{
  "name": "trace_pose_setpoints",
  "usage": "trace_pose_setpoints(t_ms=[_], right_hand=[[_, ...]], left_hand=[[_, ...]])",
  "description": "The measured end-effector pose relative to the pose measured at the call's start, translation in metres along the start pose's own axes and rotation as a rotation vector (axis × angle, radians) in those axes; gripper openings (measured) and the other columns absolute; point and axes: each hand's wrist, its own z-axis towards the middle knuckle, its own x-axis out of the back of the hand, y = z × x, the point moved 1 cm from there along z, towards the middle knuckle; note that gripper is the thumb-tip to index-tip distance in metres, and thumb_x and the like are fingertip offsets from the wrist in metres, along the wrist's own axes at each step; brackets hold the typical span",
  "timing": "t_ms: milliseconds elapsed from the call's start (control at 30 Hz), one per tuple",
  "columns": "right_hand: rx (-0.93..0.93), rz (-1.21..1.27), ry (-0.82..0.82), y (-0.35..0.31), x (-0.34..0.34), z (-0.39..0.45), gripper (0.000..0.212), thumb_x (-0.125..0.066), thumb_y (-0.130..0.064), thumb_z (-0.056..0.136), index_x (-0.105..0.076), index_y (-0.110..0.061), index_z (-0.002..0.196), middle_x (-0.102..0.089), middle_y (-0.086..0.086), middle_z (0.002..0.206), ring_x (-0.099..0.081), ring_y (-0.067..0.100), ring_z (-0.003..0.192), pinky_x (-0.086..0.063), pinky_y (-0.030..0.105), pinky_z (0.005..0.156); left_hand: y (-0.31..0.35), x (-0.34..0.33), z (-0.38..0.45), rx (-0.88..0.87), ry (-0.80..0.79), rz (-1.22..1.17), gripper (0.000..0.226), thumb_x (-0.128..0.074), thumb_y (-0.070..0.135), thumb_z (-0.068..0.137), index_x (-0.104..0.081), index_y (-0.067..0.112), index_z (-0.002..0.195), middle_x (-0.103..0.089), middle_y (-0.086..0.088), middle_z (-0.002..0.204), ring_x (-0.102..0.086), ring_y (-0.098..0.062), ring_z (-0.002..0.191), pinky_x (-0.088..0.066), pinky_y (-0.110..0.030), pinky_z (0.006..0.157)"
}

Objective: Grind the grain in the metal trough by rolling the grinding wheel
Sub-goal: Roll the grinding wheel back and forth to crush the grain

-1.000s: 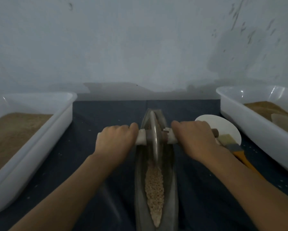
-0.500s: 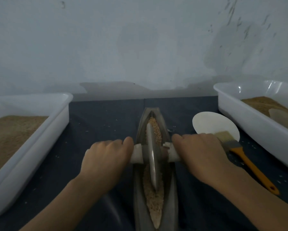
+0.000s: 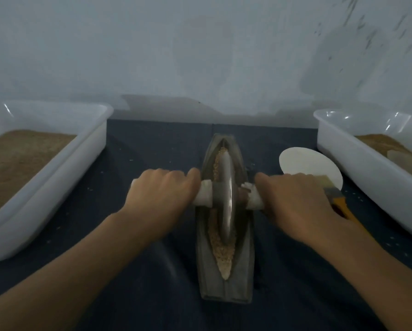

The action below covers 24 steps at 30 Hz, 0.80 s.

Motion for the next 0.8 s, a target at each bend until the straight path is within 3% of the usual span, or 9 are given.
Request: trace_pose_setpoints(t_ms=[67, 133, 300, 400, 533, 600, 700, 800], right_hand=[[0.003, -0.008, 0.006, -0.003, 0.004, -0.010, 0.042, -0.070, -0.027, 0.073, -0.029, -0.026, 0.081, -0.051, -0.006, 0.066, -0.055, 0.020, 0.056, -0.034, 0.030, 0.049], [-0.011, -0.020, 0.013, -0.001, 0.004, -0.005, 0.039, -0.069, -0.027, 0.074, -0.032, -0.027, 0.083, -0.056, -0.004, 0.070, -0.056, 0.021, 0.059, -0.031, 0.030, 0.050], [-0.072, -0.043, 0.046, 0.010, -0.013, 0.044, 0.024, -0.063, -0.027, 0.081, -0.041, -0.022, 0.087, -0.061, 0.000, 0.076, -0.054, 0.024, 0.062, -0.031, 0.033, 0.053], [-0.083, -0.050, 0.055, 0.020, -0.022, 0.065, 0.024, -0.062, -0.026, 0.082, -0.039, -0.021, 0.086, -0.062, 0.002, 0.077, -0.058, 0.027, 0.066, -0.035, 0.033, 0.054], [-0.025, 0.014, 0.028, 0.017, -0.016, 0.048, 0.031, -0.060, -0.030, 0.083, -0.030, -0.023, 0.084, -0.060, 0.002, 0.079, -0.056, 0.027, 0.067, -0.031, 0.034, 0.055], [0.016, 0.003, 0.036, 0.009, -0.008, 0.024, 0.039, -0.063, -0.033, 0.081, -0.025, -0.025, 0.084, -0.059, 0.000, 0.075, -0.055, 0.025, 0.063, -0.027, 0.032, 0.053], [0.048, -0.038, 0.069, -0.001, 0.004, -0.004, 0.049, -0.073, -0.026, 0.071, -0.026, -0.024, 0.082, -0.057, 0.000, 0.065, -0.054, 0.025, 0.052, -0.021, 0.030, 0.048], [0.027, -0.096, 0.063, -0.003, 0.006, 0.000, 0.035, -0.074, -0.019, 0.069, -0.041, -0.021, 0.081, -0.057, 0.001, 0.063, -0.055, 0.026, 0.051, -0.022, 0.030, 0.047]], left_hand=[[0.001, 0.006, -0.011, -0.023, 0.013, -0.024, 0.052, -0.081, 0.008, 0.044, -0.039, 0.017, 0.073, -0.039, 0.003, 0.051, -0.023, -0.016, 0.040, -0.008, -0.022, 0.044], [-0.001, 0.004, -0.007, -0.011, -0.002, -0.033, 0.050, -0.080, 0.006, 0.045, -0.039, 0.016, 0.071, -0.041, 0.001, 0.050, -0.022, -0.015, 0.040, -0.003, -0.021, 0.046], [-0.008, -0.021, 0.034, 0.078, -0.012, 0.049, 0.044, -0.068, 0.018, 0.074, -0.025, 0.021, 0.080, -0.024, 0.009, 0.059, -0.016, -0.013, 0.045, -0.008, -0.027, 0.045], [-0.011, -0.026, 0.052, 0.139, -0.026, 0.033, 0.038, -0.064, 0.020, 0.079, -0.026, 0.021, 0.081, -0.027, 0.009, 0.061, -0.020, -0.013, 0.046, -0.014, -0.029, 0.045], [-0.011, -0.021, 0.042, 0.095, -0.066, 0.011, 0.035, -0.060, 0.022, 0.082, -0.026, 0.022, 0.081, -0.025, 0.008, 0.060, -0.022, -0.014, 0.046, -0.017, -0.030, 0.046], [-0.008, -0.013, 0.024, 0.041, -0.051, 0.019, 0.042, -0.066, 0.027, 0.078, -0.024, 0.024, 0.080, -0.026, 0.008, 0.058, -0.022, -0.012, 0.045, -0.012, -0.028, 0.044], [-0.003, -0.001, 0.000, -0.032, -0.065, 0.016, 0.061, -0.084, 0.022, 0.049, -0.028, 0.022, 0.074, -0.029, 0.010, 0.053, -0.020, -0.012, 0.038, -0.007, -0.021, 0.043], [-0.004, -0.007, -0.005, 0.007, -0.103, -0.021, 0.058, -0.087, 0.016, 0.043, -0.035, 0.020, 0.070, -0.035, 0.008, 0.049, -0.027, -0.013, 0.034, -0.017, -0.019, 0.039]])
